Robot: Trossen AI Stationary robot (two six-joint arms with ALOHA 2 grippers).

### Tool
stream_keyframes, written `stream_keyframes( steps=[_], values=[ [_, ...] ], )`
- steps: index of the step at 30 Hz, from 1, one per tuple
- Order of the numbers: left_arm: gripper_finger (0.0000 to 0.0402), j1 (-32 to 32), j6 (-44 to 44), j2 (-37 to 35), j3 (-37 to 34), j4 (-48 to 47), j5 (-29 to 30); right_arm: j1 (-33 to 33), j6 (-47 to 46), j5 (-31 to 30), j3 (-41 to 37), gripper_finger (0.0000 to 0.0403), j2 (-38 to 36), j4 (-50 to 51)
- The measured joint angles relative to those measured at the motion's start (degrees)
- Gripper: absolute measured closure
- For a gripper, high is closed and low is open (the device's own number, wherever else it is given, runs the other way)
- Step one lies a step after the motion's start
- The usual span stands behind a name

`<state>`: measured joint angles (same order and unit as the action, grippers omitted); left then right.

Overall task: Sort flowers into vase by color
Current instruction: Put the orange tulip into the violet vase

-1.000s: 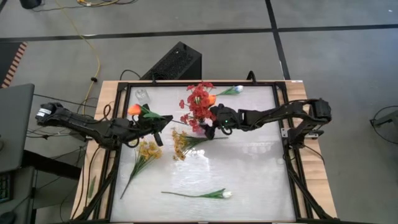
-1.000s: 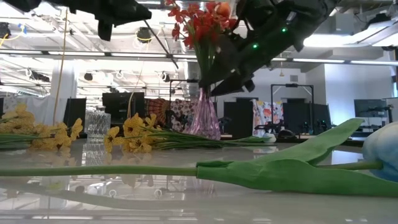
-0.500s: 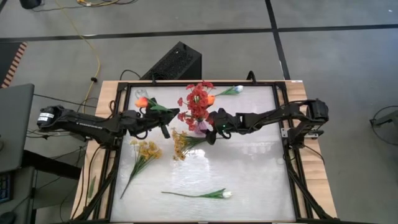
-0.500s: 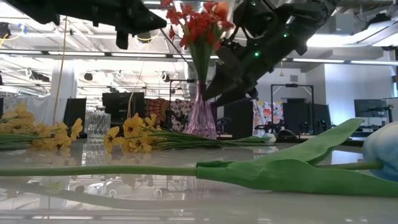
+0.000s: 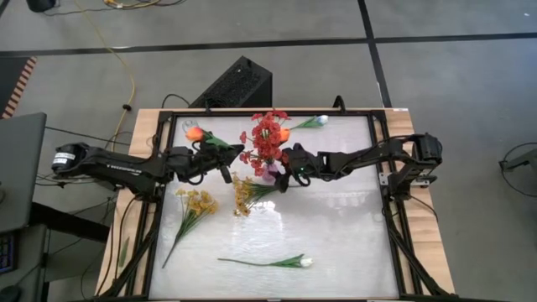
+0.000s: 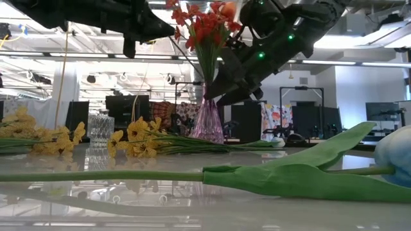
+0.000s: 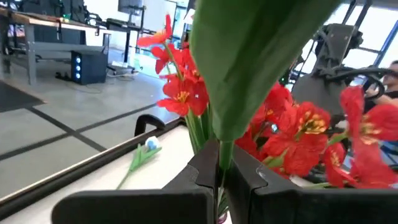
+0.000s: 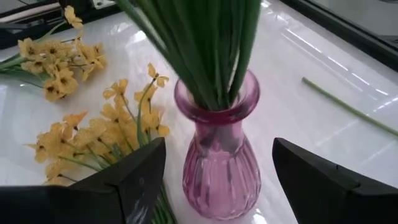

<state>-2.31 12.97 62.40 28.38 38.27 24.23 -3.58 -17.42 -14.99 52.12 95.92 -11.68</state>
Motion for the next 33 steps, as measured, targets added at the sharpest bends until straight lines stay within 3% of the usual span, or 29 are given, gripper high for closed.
stream_keyframes(
  steps=[23,33],
  values=[
    [0.0401,0.00,-0.66,2.44,-0.04,2.10,-0.39,-0.69,0.89,-1.06,0.00,0.0082,0.05,-3.33],
    [0.0401,0.00,-0.62,2.44,-0.04,1.02,-0.47,0.04,1.02,-1.77,0.03,0.0112,6.63,-9.82]
  ],
)
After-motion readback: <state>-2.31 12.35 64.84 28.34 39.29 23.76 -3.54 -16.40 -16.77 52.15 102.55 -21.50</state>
